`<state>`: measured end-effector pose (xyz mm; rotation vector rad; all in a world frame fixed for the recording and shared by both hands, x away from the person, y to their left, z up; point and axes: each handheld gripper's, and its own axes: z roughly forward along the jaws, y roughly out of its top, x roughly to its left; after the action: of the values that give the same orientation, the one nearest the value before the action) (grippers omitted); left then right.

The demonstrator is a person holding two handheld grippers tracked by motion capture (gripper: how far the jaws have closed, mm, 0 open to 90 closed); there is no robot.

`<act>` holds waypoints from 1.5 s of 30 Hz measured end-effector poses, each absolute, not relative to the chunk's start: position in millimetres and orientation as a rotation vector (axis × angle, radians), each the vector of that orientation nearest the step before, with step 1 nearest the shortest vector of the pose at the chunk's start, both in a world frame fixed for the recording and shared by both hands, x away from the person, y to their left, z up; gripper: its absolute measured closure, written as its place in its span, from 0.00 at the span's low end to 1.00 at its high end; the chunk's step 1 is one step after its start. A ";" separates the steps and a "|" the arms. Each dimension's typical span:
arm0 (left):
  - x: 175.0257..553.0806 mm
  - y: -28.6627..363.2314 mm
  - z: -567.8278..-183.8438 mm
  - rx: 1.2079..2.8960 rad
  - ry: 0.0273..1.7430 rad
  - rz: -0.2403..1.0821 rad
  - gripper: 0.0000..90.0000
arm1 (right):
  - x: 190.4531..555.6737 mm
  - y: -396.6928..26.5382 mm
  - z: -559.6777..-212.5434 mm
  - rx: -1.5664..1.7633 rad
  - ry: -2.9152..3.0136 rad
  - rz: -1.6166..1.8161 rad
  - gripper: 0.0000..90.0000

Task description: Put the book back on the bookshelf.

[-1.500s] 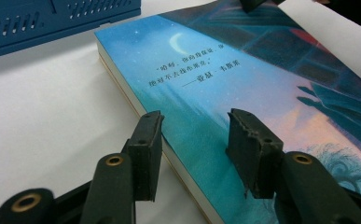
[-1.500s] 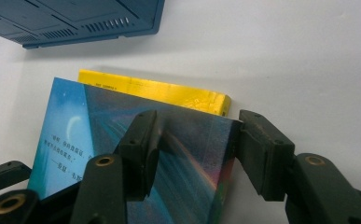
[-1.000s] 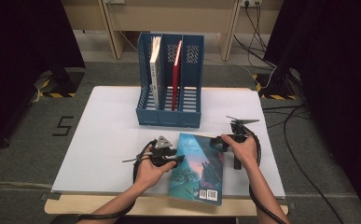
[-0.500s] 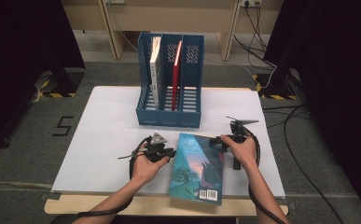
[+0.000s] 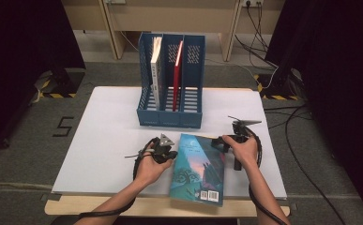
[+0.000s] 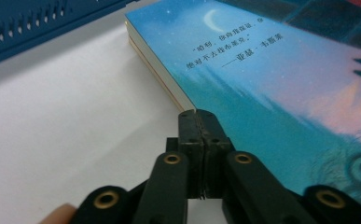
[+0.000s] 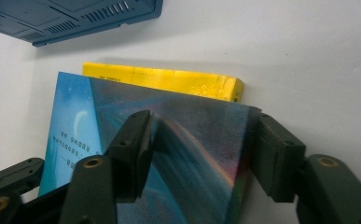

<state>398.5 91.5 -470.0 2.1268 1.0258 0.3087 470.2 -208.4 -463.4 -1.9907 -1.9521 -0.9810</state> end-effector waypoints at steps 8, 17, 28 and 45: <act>399.1 89.9 -470.2 2.136 1.047 0.330 0.99 | 465.8 -204.2 -448.2 -2.017 -2.020 -0.987 0.58; 399.4 88.8 -471.1 2.133 1.049 0.344 0.99 | 461.7 -202.4 -436.4 -2.003 -2.083 -1.019 0.60; 400.9 83.1 -464.1 2.139 0.998 0.440 0.98 | 457.1 -209.5 -410.5 -1.947 -1.930 -1.166 0.78; 415.0 86.9 -451.2 1.988 1.011 0.410 0.84 | 451.0 -215.7 -370.0 -1.911 -1.906 -1.304 0.82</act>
<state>415.0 86.9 -451.2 1.9882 1.0109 0.4103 451.0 -215.7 -370.0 -1.9112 -1.9057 -1.3037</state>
